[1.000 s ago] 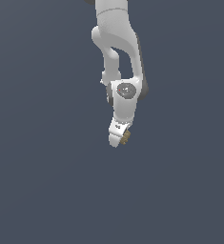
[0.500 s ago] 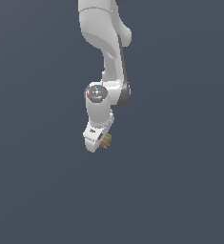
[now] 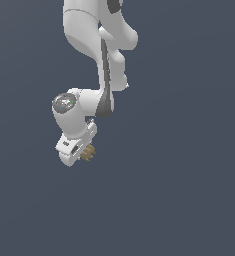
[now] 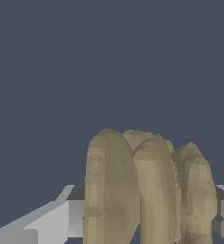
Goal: Pick up the object and move it to a goal position.
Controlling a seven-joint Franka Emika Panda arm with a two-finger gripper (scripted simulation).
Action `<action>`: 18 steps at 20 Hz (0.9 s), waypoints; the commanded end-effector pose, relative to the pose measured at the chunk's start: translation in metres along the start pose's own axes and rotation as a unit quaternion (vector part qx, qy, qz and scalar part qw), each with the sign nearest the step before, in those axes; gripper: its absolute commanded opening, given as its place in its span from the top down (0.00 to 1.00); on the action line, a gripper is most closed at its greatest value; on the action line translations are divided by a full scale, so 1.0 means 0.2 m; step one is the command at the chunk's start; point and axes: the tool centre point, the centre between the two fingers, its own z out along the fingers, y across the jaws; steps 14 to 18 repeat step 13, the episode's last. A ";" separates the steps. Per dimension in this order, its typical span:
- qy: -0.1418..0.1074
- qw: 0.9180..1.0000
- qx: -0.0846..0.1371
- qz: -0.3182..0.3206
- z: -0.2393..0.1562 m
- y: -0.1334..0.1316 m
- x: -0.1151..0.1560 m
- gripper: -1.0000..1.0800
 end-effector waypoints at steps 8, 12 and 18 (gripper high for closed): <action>0.000 1.000 0.000 -0.001 -0.02 0.17 -0.15 1.00; 0.000 1.000 0.000 -0.001 -0.02 0.19 -0.17 1.00; 0.000 1.000 0.000 -0.001 -0.02 0.19 -0.17 1.00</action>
